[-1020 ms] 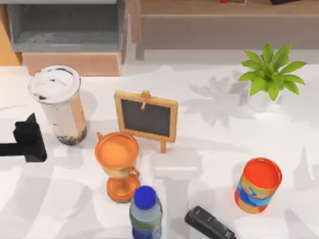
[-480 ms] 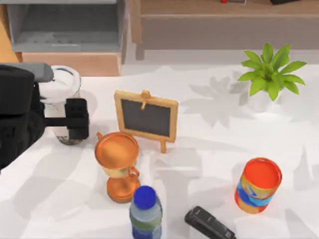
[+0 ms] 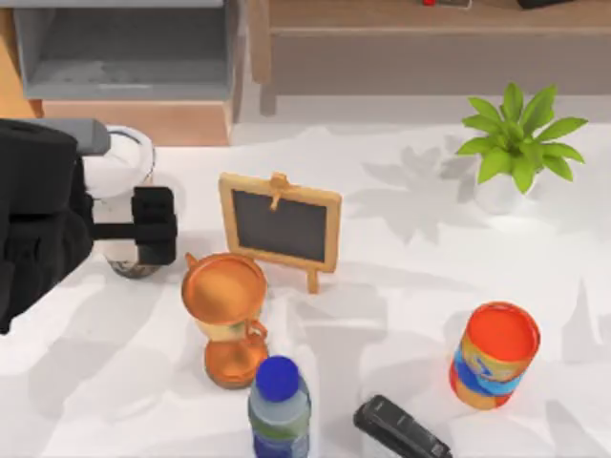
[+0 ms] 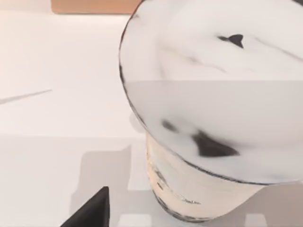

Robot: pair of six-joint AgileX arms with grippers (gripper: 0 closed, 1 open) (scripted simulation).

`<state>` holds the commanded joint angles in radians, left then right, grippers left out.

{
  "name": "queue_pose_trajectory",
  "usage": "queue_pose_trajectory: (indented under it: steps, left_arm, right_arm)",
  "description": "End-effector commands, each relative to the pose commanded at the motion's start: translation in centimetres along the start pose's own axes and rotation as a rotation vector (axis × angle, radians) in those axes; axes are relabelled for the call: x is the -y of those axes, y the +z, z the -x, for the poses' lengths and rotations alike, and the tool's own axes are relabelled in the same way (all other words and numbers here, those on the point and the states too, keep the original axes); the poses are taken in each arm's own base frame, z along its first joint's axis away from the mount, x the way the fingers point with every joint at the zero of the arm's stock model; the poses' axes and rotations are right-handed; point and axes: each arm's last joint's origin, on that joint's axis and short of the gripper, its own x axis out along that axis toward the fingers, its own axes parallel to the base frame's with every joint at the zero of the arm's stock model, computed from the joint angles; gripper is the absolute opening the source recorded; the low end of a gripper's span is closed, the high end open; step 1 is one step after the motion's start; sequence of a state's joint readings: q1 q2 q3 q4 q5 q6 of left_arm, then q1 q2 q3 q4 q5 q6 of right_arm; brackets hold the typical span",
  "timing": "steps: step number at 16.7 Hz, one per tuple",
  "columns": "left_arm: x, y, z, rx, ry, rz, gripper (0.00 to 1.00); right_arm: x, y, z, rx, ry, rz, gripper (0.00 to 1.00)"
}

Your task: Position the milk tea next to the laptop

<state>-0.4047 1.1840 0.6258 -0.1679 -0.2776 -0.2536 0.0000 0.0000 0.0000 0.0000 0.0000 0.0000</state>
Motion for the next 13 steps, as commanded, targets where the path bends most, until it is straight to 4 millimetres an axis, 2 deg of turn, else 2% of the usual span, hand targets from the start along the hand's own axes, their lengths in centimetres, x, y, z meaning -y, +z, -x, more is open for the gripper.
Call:
queue_pose_trajectory:
  steps: [2, 7, 13]
  left_arm:
    - [0.4, 0.3, -1.1, 0.005, -0.002, 0.0, 1.0]
    - [1.0, 0.3, -5.6, 0.003, 0.0, 0.002, 1.0]
    - [0.0, -0.1, -7.7, -0.004, 0.0, -0.002, 1.0]
  right_arm:
    - [0.0, 0.0, 0.0, 0.0, 0.0, 0.0, 1.0]
    - [0.0, 0.0, 0.0, 0.0, 0.0, 0.0, 1.0]
    - [0.0, 0.0, 0.0, 0.0, 0.0, 0.0, 1.0]
